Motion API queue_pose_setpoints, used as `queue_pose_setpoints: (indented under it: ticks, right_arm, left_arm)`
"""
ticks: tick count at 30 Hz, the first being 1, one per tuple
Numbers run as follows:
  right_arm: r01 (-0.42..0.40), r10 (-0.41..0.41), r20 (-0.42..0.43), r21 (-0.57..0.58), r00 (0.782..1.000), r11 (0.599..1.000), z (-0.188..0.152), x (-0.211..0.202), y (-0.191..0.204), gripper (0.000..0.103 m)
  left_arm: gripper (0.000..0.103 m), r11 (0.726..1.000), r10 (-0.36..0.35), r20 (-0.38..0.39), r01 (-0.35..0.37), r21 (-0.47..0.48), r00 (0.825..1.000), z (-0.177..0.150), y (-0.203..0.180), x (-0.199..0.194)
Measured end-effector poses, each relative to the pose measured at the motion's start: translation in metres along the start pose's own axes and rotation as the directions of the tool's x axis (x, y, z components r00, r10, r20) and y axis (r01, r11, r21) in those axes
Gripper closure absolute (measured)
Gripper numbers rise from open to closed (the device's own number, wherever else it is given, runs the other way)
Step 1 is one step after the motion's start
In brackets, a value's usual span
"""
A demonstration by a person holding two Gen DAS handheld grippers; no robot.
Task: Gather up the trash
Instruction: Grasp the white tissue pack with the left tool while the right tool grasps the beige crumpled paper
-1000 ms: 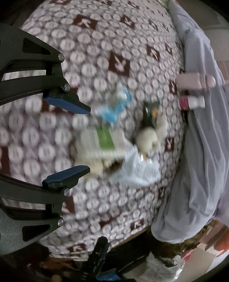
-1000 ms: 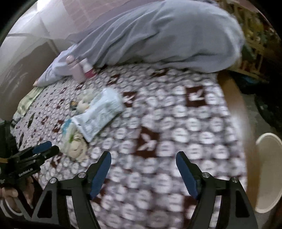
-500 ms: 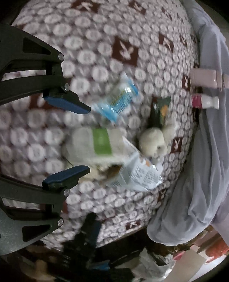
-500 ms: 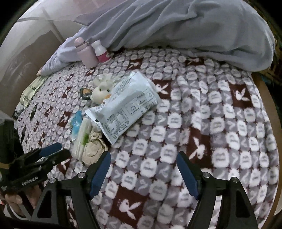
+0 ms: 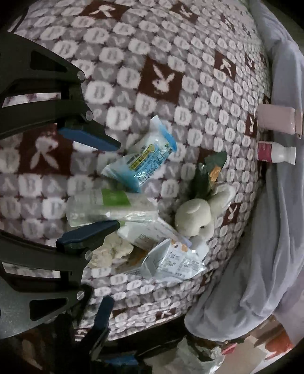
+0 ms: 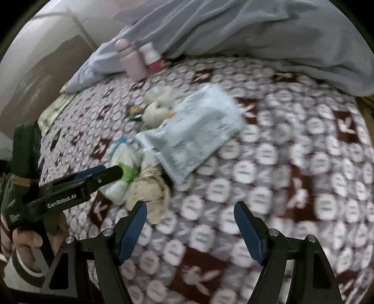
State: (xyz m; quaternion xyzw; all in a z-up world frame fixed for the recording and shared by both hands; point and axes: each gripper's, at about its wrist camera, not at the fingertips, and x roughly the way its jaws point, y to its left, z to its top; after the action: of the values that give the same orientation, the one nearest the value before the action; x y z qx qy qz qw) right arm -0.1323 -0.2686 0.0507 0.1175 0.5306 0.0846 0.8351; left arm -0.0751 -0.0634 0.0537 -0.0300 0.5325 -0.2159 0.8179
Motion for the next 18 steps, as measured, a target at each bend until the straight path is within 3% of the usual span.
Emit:
queue_pose_setpoints:
  ticks: [2,3,4,7,9,13,18]
  right_arm:
    - [-0.014,0.014,0.003,-0.032,1.0,0.999,-0.001,0.011,0.012,0.029]
    - [-0.018,0.019,0.012,-0.042,1.0,0.999,-0.001,0.015,0.017,0.029]
    - [-0.02,0.021,0.018,-0.047,1.0,0.999,-0.001,0.018,0.02,0.029]
    - [-0.049,0.05,0.024,-0.041,0.998,0.998,0.001,0.03,0.026,0.037]
    - [-0.068,0.069,0.019,-0.042,0.997,0.997,0.002,0.04,0.031,0.046]
    - [-0.086,0.086,0.016,-0.035,0.996,0.996,-0.002,0.048,0.031,0.074]
    - [-0.043,0.049,0.092,-0.063,0.995,0.997,-0.009,-0.004,0.019,0.078]
  left_arm:
    - [0.044,1.0,-0.024,-0.019,0.024,-0.001,1.0,-0.001,-0.001,0.002]
    - [0.05,0.999,-0.035,-0.021,0.035,-0.004,0.999,-0.001,-0.002,0.004]
    - [0.067,0.999,-0.044,-0.02,0.044,-0.002,0.999,-0.001,-0.004,0.004]
    - [0.09,0.999,-0.047,-0.009,0.047,-0.001,0.999,0.001,-0.004,0.0]
    - [0.091,0.999,-0.041,-0.004,0.041,-0.003,0.999,0.003,0.0,-0.005]
    - [0.092,0.999,-0.041,-0.012,0.041,-0.014,0.999,-0.001,0.007,-0.006]
    - [0.091,0.999,-0.044,-0.009,0.043,-0.026,0.999,-0.003,-0.004,-0.003]
